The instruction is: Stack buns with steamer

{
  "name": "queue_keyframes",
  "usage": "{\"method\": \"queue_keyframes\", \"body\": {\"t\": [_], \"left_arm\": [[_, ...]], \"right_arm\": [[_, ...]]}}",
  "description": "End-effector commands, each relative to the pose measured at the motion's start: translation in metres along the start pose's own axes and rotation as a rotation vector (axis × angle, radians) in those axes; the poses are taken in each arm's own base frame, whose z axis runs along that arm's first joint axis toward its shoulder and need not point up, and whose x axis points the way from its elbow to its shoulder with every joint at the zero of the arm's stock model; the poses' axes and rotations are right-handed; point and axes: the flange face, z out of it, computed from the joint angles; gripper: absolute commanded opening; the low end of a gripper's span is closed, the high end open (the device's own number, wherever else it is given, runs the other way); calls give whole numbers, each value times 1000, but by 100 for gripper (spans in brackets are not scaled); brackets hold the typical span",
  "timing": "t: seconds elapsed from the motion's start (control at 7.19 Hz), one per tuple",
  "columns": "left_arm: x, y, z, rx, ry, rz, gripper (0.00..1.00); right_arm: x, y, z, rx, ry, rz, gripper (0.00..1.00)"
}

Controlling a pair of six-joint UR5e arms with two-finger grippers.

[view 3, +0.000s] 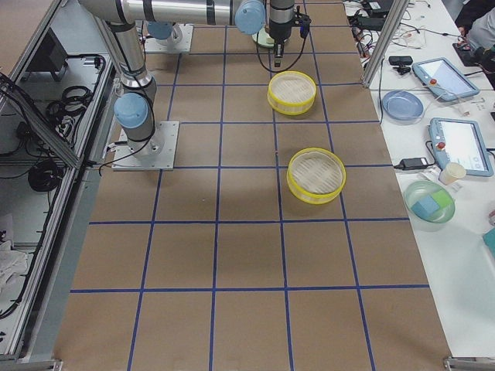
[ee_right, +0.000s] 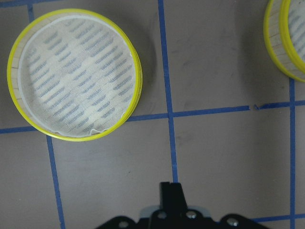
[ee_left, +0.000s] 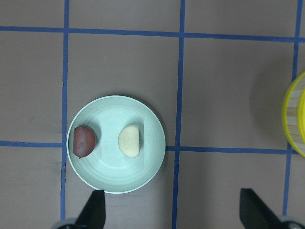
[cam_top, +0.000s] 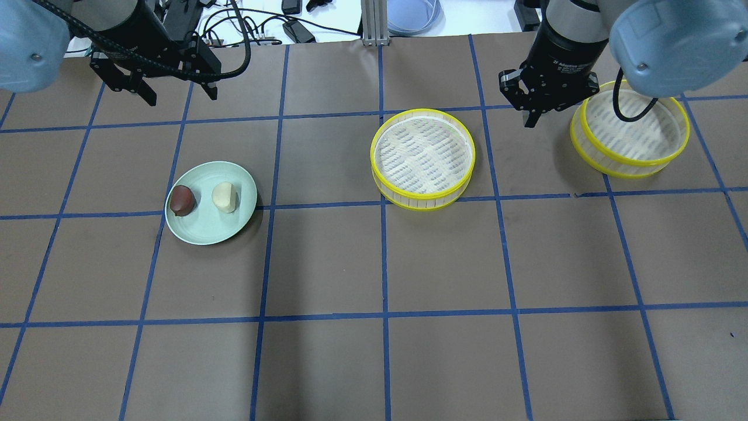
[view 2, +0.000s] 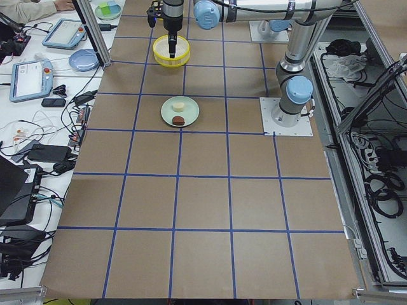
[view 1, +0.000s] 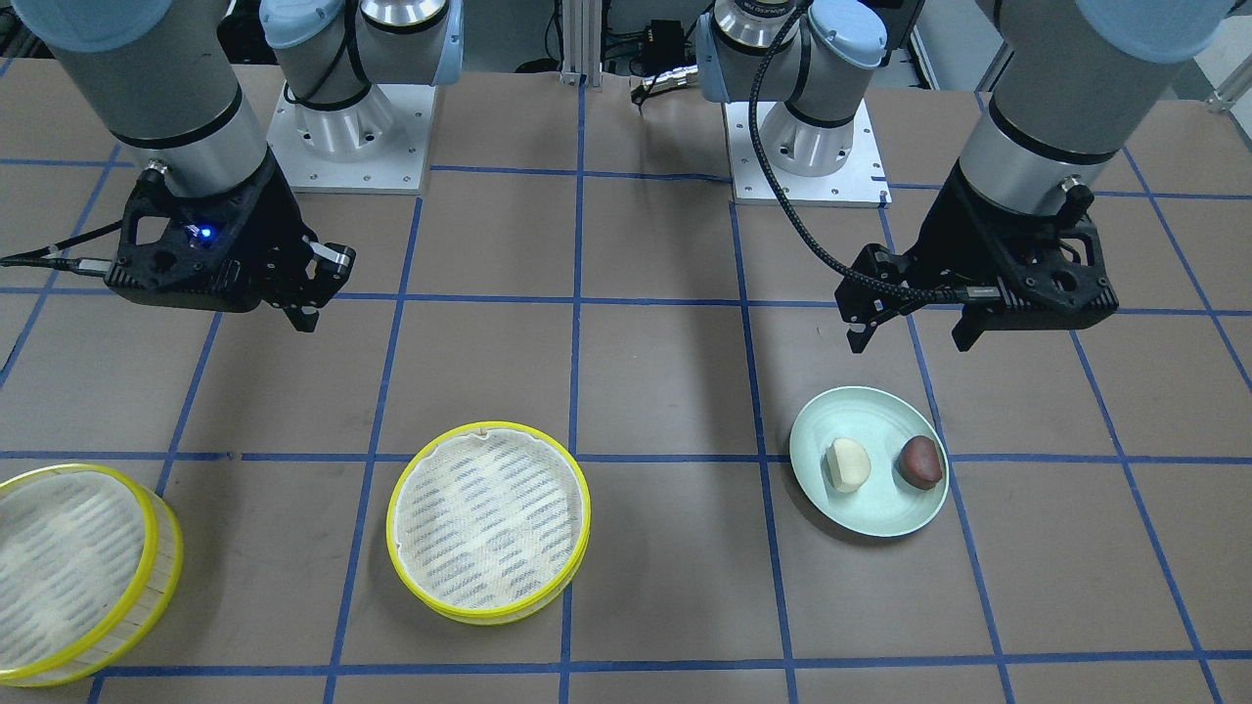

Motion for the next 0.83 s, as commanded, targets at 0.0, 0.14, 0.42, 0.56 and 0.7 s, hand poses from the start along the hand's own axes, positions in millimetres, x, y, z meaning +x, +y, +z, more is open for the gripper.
{"method": "queue_keyframes", "body": {"t": [0.0,0.14,0.42,0.56,0.7], "left_arm": [[-1,0,1,-1,-17,1,100],[-1,0,1,0,-11,1,100],[-2,0,1,0,-12,-1,100],[-4,-3,8,-13,-14,-4,100],[-10,-5,7,-8,-21,-14,100]], "right_arm": [[-1,3,4,-34,-13,11,94],[-1,4,3,-39,-14,15,100],[-2,0,12,-57,-13,7,100],[-2,-1,11,-48,-14,-1,100],[0,-3,11,-44,-9,-1,100]]}}
